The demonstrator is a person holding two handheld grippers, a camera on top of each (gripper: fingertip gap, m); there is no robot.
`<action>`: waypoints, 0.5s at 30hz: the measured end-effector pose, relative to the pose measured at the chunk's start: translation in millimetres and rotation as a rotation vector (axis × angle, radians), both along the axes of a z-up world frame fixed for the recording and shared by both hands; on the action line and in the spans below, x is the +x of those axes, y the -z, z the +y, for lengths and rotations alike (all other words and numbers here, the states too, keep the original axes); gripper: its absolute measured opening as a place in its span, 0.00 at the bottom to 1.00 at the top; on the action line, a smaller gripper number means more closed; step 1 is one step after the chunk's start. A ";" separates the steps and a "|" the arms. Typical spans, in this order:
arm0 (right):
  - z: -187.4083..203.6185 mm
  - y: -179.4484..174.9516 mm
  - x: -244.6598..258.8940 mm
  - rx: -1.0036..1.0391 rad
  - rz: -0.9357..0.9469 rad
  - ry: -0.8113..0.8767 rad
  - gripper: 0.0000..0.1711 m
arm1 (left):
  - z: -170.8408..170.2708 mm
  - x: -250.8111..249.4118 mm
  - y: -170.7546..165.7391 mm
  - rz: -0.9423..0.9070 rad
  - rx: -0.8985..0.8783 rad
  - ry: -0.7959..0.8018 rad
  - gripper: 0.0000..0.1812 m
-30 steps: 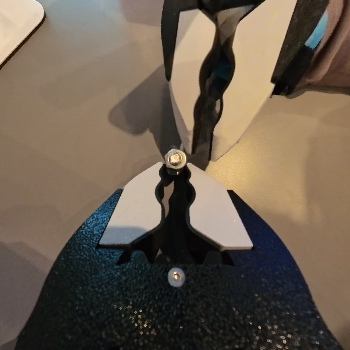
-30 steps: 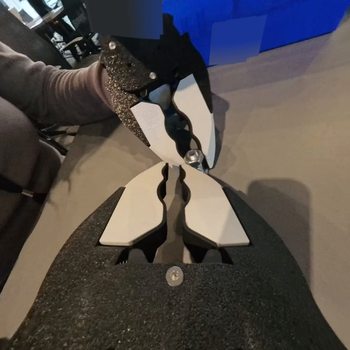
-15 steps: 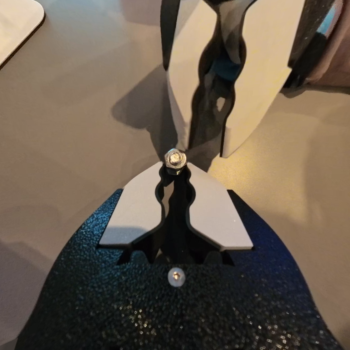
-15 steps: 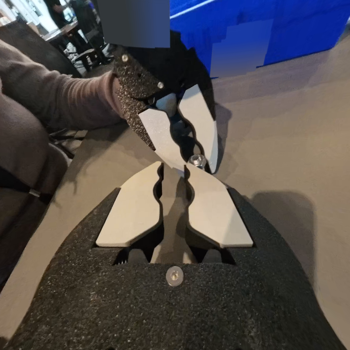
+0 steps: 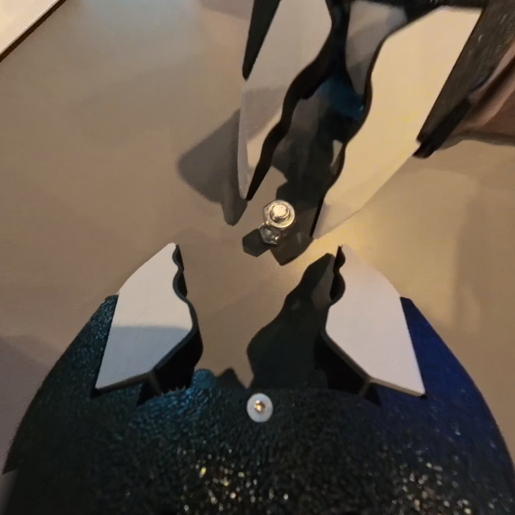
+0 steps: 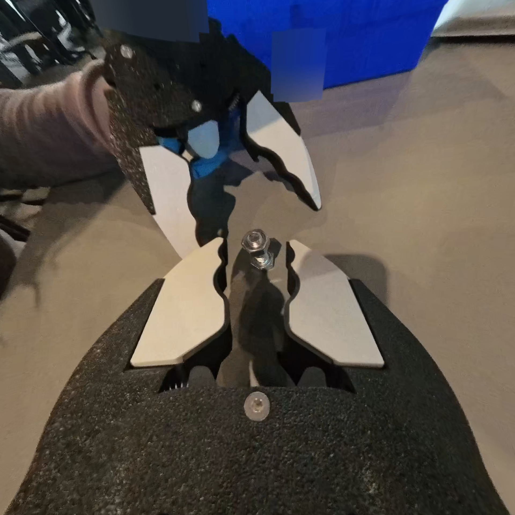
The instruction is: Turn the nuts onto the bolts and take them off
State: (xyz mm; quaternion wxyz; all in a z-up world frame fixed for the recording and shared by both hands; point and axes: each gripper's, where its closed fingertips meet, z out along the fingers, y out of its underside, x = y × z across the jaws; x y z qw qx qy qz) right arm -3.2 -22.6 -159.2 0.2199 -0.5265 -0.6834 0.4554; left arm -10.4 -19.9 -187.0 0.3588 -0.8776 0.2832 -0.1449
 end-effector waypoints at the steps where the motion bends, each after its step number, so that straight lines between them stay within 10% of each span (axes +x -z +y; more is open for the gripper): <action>1: -0.7 2.8 -0.8 0.024 -0.013 0.002 0.24 | 0.2 0.8 -1.2 -0.026 -0.003 -0.002 0.57; 10: 8.4 8.0 -3.3 0.196 -0.018 0.074 0.11 | 5.3 3.8 -5.8 -0.060 0.024 -0.018 0.69; 15: 35.2 -47.6 14.0 0.248 0.152 0.223 0.11 | 24.1 -1.0 -25.7 -0.090 0.199 -0.110 0.76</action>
